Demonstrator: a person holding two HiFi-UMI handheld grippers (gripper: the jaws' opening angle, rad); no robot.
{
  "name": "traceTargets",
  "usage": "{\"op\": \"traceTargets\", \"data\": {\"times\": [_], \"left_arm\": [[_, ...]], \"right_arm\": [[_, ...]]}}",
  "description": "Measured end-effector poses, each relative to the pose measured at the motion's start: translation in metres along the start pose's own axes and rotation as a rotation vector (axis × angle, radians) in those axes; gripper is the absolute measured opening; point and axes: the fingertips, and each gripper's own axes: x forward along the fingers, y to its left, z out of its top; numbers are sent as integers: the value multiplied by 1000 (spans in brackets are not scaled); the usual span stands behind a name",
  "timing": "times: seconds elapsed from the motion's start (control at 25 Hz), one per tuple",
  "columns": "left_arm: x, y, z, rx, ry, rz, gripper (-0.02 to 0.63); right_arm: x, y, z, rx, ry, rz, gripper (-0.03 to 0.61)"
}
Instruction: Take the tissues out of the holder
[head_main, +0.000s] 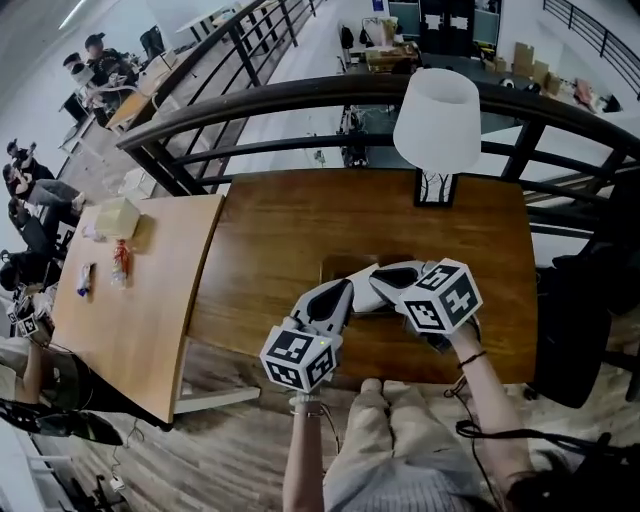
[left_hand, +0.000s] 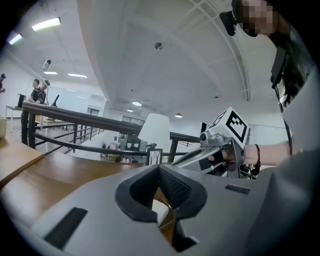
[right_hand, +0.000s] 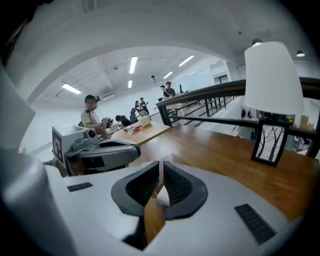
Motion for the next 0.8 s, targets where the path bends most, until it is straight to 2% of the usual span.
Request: {"op": "traceTargets", "data": {"times": [0.16, 0.24, 0.32, 0.64, 0.8], "left_arm": [[4, 17, -9, -33, 16, -16, 8], [8, 22, -13, -43, 25, -35, 8], [14, 24, -15, -50, 31, -58, 8], [28, 29, -14, -73, 32, -119, 8], [31, 30, -12, -70, 28, -143, 8]], "right_arm": [[15, -17, -17, 40, 124, -17, 26], [24, -24, -23, 68, 168, -26, 91], [31, -34, -28, 93, 202, -49, 107], [50, -62, -54, 227, 358, -145, 118], [56, -68, -66, 256, 422, -184, 118]]}}
